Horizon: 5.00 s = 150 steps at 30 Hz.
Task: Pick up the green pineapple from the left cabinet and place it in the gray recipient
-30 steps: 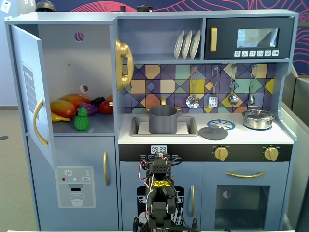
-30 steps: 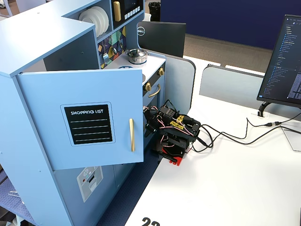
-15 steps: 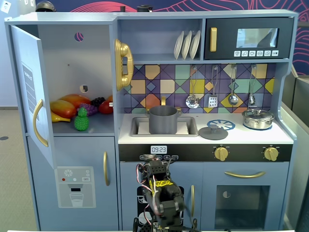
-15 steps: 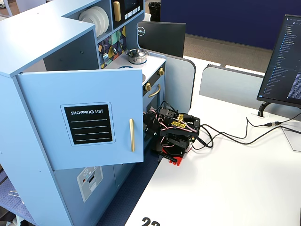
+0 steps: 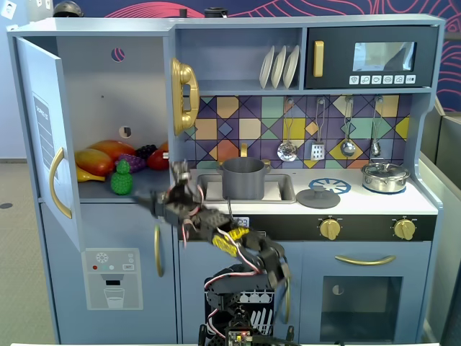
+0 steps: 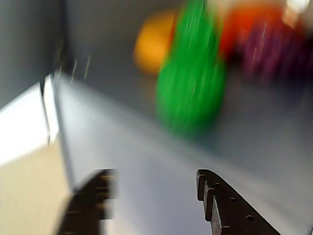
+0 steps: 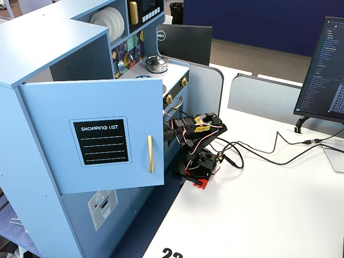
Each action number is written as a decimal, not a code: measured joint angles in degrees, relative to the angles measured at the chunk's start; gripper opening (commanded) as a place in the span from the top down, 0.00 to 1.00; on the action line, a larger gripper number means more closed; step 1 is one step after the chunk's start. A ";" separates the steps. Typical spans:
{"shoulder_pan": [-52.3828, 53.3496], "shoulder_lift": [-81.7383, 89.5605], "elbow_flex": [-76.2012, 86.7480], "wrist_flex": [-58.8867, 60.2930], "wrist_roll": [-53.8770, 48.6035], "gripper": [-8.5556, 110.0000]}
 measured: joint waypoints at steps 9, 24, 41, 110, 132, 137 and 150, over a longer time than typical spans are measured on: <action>-0.09 -13.10 -8.26 -7.03 -0.09 0.65; 1.23 -29.09 -14.50 -15.73 5.45 0.65; 4.04 -40.17 -20.30 -19.60 6.94 0.67; 53.70 -39.90 -51.42 24.08 6.15 0.76; 51.06 17.05 -4.66 64.25 -3.52 0.93; 50.98 27.07 10.46 65.39 -0.53 0.93; 49.13 31.64 31.20 68.99 0.70 0.93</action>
